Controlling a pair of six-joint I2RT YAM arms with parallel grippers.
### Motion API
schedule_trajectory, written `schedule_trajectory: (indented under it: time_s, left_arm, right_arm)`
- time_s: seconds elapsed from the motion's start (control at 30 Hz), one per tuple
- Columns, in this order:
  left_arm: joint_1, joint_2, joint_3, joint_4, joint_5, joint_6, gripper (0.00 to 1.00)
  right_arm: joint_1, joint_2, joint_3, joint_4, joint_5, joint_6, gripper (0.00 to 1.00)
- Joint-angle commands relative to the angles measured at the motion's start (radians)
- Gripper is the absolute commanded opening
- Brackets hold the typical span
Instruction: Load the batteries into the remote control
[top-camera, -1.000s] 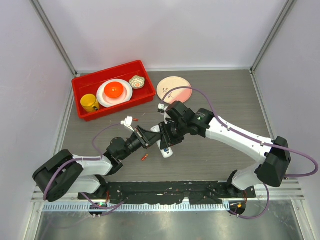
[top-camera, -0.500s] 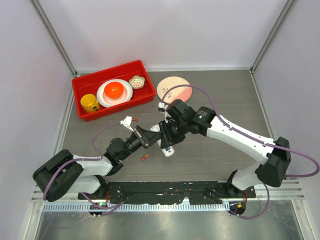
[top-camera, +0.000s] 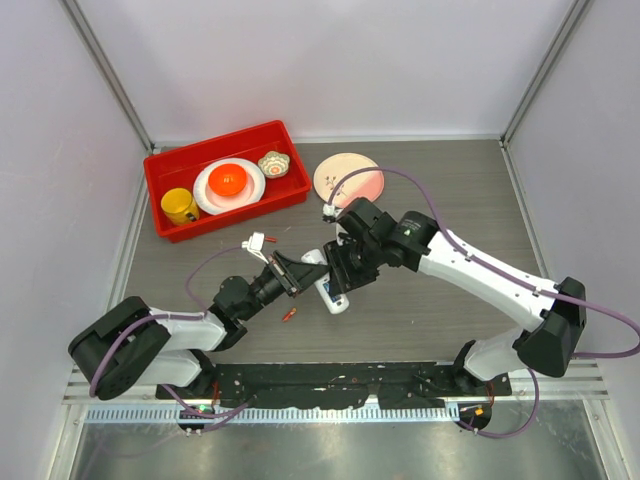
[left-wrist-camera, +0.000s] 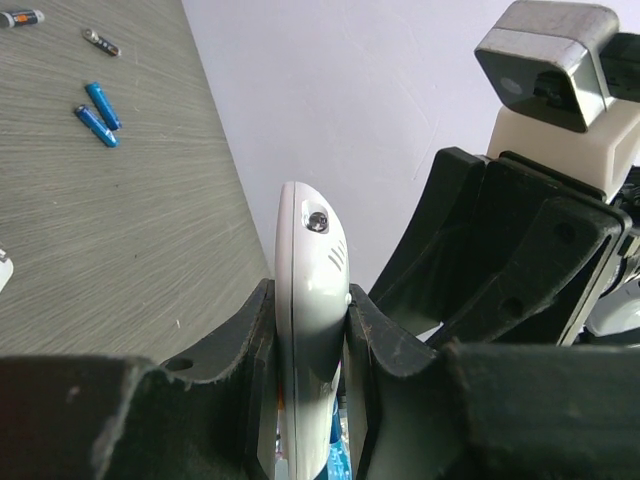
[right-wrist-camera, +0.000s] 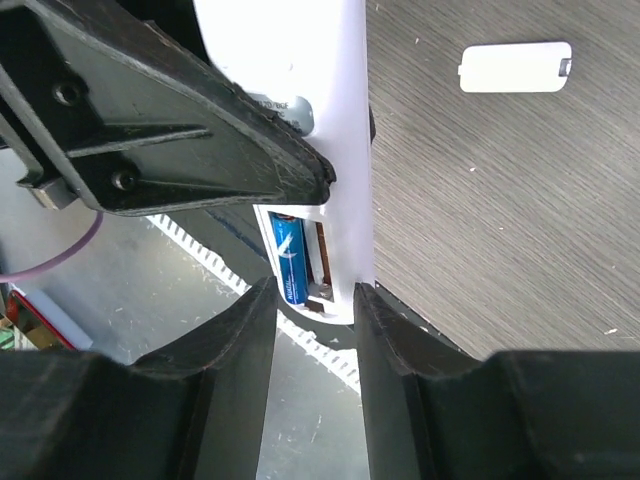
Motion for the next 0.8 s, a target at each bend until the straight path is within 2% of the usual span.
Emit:
schedule_trajectory:
  time_s: [0.0,0.17,0.23,0.3,0.33,0.37,0.4,0.43,0.47,0.53,0.67,0.77]
  left_arm:
    - [-0.004,0.004,0.017,0.299,0.017,-0.010,0.00]
    - [-0.003,0.013,0.021,0.299,0.025,-0.013,0.00]
    - [-0.004,0.013,0.023,0.299,0.028,-0.018,0.00]
    - [-0.004,0.011,0.031,0.299,0.048,-0.024,0.00]
    - [-0.004,0.010,0.034,0.299,0.058,-0.025,0.00]
    - [-0.003,0.004,0.038,0.299,0.070,-0.028,0.00]
    - [-0.003,0.004,0.049,0.299,0.098,-0.031,0.00]
    - [-0.003,-0.001,0.054,0.299,0.110,-0.034,0.00]
    - [-0.001,-0.004,0.058,0.299,0.121,-0.039,0.00]
    - [-0.001,-0.010,0.067,0.299,0.140,-0.045,0.00]
    - [-0.001,-0.021,0.077,0.299,0.147,-0.051,0.00]
    - [-0.001,-0.027,0.084,0.299,0.150,-0.059,0.00]
  right_arm:
    - [-0.006,-0.047,0.095,-0.018,0.032,-0.018,0.43]
    - [-0.006,-0.099,0.130,0.015,0.003,-0.024,0.45]
    - [-0.007,-0.140,0.100,0.086,0.031,-0.024,0.45]
    - [-0.007,-0.240,-0.016,0.220,0.138,-0.005,0.46]
    - [-0.007,-0.283,-0.078,0.286,0.166,-0.016,0.50]
    - [-0.007,-0.330,-0.218,0.360,0.204,-0.015,0.53]
    - [-0.010,-0.436,-0.288,0.499,0.206,0.004,0.57]
    - [-0.033,-0.469,-0.340,0.549,0.186,0.043,0.71]
    - [-0.052,-0.495,-0.401,0.583,0.149,0.048,0.74]
    - [-0.084,-0.501,-0.422,0.612,0.016,0.057,0.79]
    - [-0.136,-0.487,-0.481,0.644,-0.106,0.102,0.79]
    - [-0.158,-0.515,-0.553,0.741,-0.179,0.160,0.80]
